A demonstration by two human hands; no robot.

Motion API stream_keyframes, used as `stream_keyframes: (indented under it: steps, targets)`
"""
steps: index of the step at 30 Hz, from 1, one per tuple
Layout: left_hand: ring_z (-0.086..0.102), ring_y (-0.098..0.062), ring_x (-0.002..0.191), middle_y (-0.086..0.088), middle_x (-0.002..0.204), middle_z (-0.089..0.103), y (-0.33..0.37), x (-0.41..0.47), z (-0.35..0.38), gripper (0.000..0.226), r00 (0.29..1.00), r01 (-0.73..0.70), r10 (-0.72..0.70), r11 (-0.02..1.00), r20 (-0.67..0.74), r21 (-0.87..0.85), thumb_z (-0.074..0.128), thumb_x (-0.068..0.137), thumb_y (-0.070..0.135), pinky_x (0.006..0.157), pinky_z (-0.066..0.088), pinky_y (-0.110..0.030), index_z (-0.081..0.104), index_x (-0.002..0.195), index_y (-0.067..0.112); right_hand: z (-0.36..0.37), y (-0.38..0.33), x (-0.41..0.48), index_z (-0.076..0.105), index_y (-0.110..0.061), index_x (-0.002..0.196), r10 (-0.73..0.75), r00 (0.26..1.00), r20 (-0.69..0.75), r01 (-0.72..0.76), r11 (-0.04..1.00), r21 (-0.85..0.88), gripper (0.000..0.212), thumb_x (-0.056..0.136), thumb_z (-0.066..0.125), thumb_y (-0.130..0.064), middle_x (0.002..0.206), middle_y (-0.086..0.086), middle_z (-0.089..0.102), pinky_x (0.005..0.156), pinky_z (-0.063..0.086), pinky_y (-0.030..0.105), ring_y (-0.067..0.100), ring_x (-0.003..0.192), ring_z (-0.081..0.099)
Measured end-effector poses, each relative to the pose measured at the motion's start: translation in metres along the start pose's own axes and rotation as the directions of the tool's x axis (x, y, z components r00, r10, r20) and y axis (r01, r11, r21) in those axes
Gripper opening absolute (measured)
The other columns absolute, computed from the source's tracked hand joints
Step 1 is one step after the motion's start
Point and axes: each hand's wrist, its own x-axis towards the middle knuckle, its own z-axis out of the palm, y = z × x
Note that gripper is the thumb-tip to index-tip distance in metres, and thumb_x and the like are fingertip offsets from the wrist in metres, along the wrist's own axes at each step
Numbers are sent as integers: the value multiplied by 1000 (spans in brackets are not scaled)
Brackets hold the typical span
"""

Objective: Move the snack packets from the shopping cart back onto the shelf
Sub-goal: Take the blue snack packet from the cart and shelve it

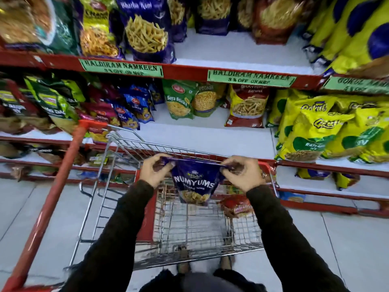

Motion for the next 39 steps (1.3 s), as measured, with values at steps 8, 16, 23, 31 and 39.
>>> stream_keyframes:
  steps: [8,16,23,31,39]
  targets:
    - [67,-5,72,11,75,75,134,44,0,20,985,-173,163,882,-60,-439,64,86,7,65,56,-19,73,77,23,-73,-93,48,66,-26,68,-217,914,-342,334,882,333,22,71,75,-6,66,-8,66,62,47,18,1,65,59]
    - [72,-18,90,-7,100,78,283,118,13,37,969,-242,211,678,-131,-694,72,77,17,91,58,-35,63,109,2,-150,-191,125,73,-19,74,-160,882,-443,423,685,594,5,75,76,-24,71,-8,72,59,50,20,6,65,61]
    - [64,-33,120,-22,130,65,363,197,27,70,959,-278,173,716,-224,-640,77,76,29,110,46,-51,54,132,-6,-194,-243,206,72,-11,85,-28,900,-436,350,644,681,6,82,72,-17,81,9,73,65,49,29,17,71,65]
    - [55,-38,127,-24,136,59,382,279,49,37,946,-265,98,784,-310,-561,57,94,17,114,39,-47,57,125,-4,-204,-244,298,50,-21,76,144,898,-416,203,704,681,21,85,67,-13,87,5,60,68,48,32,17,75,56]
    - [40,-27,143,-9,154,45,358,315,61,57,932,-249,93,868,-351,-429,58,94,34,120,25,-31,44,146,14,-189,-213,352,61,-18,112,165,943,-290,94,702,706,24,89,63,-16,116,17,63,78,52,38,28,95,60]
